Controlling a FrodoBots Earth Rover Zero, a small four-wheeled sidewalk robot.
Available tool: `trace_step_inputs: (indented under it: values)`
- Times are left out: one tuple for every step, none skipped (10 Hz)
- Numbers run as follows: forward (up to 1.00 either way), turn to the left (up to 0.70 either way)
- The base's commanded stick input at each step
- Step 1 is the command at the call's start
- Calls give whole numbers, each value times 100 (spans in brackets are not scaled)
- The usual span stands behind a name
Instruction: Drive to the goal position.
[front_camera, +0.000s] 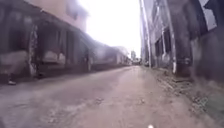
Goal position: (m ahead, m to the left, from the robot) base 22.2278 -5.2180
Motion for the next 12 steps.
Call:
trace_step_inputs:
  values:
    - [50, 0]
    - [50, 0]
    - [50, 0]
    - [50, -4]
    - [50, -42]
    - [50, -50]
    - [50, -41]
    - [50, -9]
    - [50, 0]
    - [50, 0]
    - [50, 0]
    - [50, 0]
